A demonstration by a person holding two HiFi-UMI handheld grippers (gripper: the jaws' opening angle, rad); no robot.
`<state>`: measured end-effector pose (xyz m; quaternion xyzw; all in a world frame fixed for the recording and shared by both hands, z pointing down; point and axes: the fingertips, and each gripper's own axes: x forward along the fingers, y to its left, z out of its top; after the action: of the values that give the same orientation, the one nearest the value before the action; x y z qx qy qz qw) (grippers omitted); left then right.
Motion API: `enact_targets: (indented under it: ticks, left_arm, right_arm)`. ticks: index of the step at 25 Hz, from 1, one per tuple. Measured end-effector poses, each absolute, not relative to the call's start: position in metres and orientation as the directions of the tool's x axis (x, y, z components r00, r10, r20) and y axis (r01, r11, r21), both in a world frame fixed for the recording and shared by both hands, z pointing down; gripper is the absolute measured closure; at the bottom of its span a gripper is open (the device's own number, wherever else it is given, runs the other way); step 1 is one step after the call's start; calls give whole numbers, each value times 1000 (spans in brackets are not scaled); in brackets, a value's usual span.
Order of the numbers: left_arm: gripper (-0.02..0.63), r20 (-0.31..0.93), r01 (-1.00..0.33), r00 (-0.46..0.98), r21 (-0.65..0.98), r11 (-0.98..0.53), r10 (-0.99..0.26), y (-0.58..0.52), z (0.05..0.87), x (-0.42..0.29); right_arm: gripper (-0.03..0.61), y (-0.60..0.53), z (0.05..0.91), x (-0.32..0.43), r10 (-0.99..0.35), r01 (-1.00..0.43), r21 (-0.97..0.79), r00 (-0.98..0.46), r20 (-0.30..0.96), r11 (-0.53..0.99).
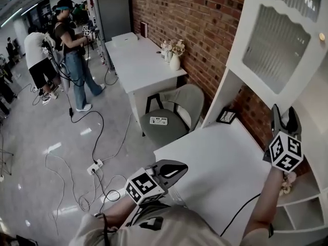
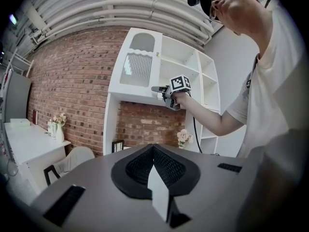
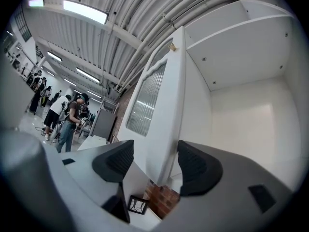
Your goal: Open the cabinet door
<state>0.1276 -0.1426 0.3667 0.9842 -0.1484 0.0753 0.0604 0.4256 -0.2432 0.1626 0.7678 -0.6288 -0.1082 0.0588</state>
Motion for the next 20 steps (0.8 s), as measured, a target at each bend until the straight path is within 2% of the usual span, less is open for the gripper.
enact_targets:
  ticks: [11, 15, 20]
  left_arm:
    - [597, 166, -300, 945, 89, -950, -283, -143, 361, 127]
    - [597, 160, -267, 955, 108, -958, -248, -129, 365, 131]
    - [597, 148, -279, 953, 99, -955, -263, -140, 359, 105]
  right_arm:
    - [290, -239, 162, 418, -975, -949, 236, 182, -129, -208]
    - [290, -220, 165, 419, -971, -938, 259, 205, -127, -232]
    - [288, -229, 157, 383, -976, -942, 268, 173, -132, -203]
